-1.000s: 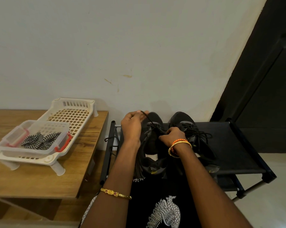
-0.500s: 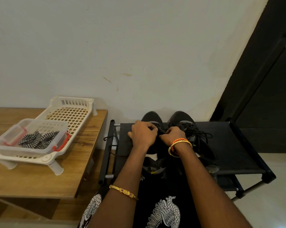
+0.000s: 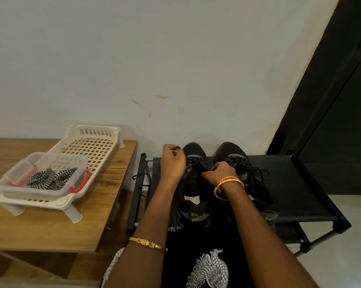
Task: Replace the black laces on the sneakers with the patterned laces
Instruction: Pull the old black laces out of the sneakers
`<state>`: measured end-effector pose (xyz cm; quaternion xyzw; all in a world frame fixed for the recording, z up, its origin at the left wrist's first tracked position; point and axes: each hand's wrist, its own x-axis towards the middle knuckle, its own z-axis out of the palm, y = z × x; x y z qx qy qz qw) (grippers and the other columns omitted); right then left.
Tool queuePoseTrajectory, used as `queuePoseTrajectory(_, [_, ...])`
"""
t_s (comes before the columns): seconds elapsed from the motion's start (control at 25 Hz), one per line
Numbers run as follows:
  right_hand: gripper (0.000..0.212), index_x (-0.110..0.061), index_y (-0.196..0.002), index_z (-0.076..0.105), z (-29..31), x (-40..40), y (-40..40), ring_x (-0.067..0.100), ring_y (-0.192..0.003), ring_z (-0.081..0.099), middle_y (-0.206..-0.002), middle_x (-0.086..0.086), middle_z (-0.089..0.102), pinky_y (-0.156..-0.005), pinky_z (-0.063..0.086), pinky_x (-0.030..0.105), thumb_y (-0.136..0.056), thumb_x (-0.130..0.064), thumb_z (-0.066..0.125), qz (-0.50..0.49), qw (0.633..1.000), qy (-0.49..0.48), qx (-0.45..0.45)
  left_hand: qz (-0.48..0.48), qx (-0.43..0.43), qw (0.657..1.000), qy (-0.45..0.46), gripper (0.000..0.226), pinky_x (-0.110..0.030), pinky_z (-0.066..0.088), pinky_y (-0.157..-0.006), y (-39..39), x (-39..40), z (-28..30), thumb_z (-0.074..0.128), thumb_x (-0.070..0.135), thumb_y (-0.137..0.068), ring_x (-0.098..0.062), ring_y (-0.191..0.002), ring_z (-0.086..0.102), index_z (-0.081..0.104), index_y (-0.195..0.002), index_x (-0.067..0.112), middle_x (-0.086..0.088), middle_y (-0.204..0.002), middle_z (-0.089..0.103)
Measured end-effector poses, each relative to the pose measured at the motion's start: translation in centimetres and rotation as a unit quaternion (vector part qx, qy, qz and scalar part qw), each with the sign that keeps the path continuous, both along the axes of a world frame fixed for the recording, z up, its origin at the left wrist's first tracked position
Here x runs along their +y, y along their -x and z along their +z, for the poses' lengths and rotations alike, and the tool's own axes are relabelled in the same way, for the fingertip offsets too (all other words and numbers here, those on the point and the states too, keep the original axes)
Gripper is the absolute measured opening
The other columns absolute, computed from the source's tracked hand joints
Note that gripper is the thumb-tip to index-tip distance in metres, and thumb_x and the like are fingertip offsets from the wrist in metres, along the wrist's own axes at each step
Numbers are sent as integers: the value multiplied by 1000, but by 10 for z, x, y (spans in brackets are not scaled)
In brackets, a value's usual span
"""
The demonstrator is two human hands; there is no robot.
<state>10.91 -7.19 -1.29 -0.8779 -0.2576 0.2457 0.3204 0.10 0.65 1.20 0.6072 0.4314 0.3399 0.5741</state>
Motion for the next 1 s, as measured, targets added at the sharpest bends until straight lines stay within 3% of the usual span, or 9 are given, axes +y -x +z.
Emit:
queuePoseTrajectory(0.08, [22, -6, -90, 64, 0, 1, 0, 24, -85, 62, -90, 10, 64, -81, 55, 39, -78, -24, 67, 2, 1000, 2, -2, -52, 128, 984, -108, 11, -25, 50, -72, -6, 2, -12, 51, 19, -94, -18, -82, 57, 56, -103, 17, 2, -87, 60])
queuePoseTrajectory(0.2, [22, -6, -89, 63, 1, 1, 0, 25, -84, 62, -89, 10, 63, -77, 55, 36, -77, -24, 66, 8, 1000, 9, -8, -79, 285, 928, -227, 15, -45, 44, -93, -16, -1, -26, 61, 29, -88, -23, -105, 57, 71, -99, 25, -2, -106, 67])
queuePoseTrajectory(0.44, [23, -6, -90, 62, -2, 2, -1, 25, -81, 61, -87, 10, 62, -75, 55, 35, -77, -24, 66, 0, 1000, 11, -9, -41, 250, 939, -232, 9, -45, 52, -83, -19, -3, -31, 68, 27, -80, -24, -95, 61, 76, -85, 23, -7, -101, 65])
queuePoseTrajectory(0.6, [27, -7, -94, 63, -3, 2, -1, 25, -81, 62, -89, 10, 64, -71, 54, 33, -77, -27, 66, -8, 1000, 20, -12, -7, 174, 961, -215, 6, -16, 45, -67, -8, -5, -21, 72, 17, -77, -9, -83, 53, 69, -74, 13, 1, -102, 48])
queuePoseTrajectory(0.68, [29, -6, -97, 63, -3, 2, 0, 25, -82, 62, -90, 10, 63, -69, 52, 31, -77, -28, 65, -10, 999, 29, -19, 54, 131, 973, -185, 12, -13, 42, -65, 2, -5, -12, 69, 16, -79, -7, -77, 51, 62, -72, 9, 0, -103, 45])
queuePoseTrajectory(0.8, [31, -5, -99, 62, 0, 2, 1, 26, -83, 61, -91, 10, 63, -71, 52, 33, -78, -27, 65, -4, 999, 28, -27, 140, 133, 966, -175, 14, -12, 35, -57, 21, 5, -8, 65, 20, -82, -7, -73, 55, 60, -74, 9, -9, -99, 59])
queuePoseTrajectory(0.84, [31, -5, -100, 61, 0, 1, 2, 26, -84, 61, -93, 11, 63, -74, 53, 34, -78, -27, 65, 0, 999, 25, -29, 158, 145, 963, -165, 12, -17, 39, -62, 28, 6, -6, 64, 22, -83, -11, -81, 57, 60, -83, 10, -9, -102, 59])
queuePoseTrajectory(0.92, [32, -7, -104, 58, 1, 1, 5, 27, -89, 60, -98, 10, 61, -79, 53, 36, -79, -26, 65, 12, 999, 13, -36, 170, 196, 954, -150, 34, -34, 42, -86, 35, 4, -5, 64, 26, -82, -22, -110, 51, 53, -111, 11, -8, -119, 51])
queuePoseTrajectory(1.0, [34, -10, -109, 56, 4, 2, 9, 26, -93, 59, -101, 8, 59, -81, 51, 35, -80, -25, 65, 29, 998, -19, -56, 114, 259, 944, -168, 51, -44, 29, -101, 36, -6, -1, 64, 36, -81, -23, -126, 35, 45, -124, 17, -5, -130, 40])
